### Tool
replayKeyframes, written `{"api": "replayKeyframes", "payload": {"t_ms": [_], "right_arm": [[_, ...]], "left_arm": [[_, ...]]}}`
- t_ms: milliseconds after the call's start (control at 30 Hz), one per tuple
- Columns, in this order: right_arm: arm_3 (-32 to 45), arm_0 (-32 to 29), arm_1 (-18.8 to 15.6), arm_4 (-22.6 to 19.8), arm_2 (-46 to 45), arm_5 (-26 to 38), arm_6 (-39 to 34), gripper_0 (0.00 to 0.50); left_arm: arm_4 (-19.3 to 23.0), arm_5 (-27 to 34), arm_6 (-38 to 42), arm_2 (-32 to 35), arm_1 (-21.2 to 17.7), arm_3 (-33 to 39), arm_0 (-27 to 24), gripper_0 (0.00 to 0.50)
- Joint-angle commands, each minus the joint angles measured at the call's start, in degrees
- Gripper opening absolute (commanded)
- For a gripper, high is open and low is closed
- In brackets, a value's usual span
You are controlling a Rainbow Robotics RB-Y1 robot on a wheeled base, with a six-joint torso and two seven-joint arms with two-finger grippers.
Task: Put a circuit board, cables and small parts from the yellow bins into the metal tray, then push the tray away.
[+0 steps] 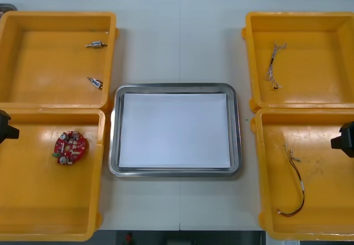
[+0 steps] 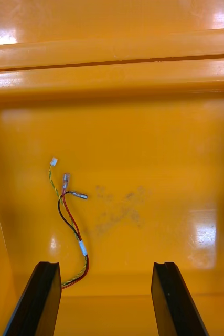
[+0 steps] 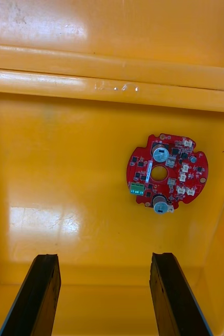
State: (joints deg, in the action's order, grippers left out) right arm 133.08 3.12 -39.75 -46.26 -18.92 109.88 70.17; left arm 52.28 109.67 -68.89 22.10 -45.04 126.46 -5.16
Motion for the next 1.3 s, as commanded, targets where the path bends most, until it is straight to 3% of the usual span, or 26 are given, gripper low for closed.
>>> {"api": "replayKeyframes", "payload": {"t_ms": [33,1300], "right_arm": [[0.6,1.1,-2.3,-0.4,-1.1,0.1,0.3,0.5],[0.6,1.1,-2.3,-0.4,-1.1,0.1,0.3,0.5]], "left_arm": [[0.5,0.3,2.4,0.9,-0.9,0.5,1.1,0.5],[0.5,0.3,2.4,0.9,-0.9,0.5,1.1,0.5]]}}
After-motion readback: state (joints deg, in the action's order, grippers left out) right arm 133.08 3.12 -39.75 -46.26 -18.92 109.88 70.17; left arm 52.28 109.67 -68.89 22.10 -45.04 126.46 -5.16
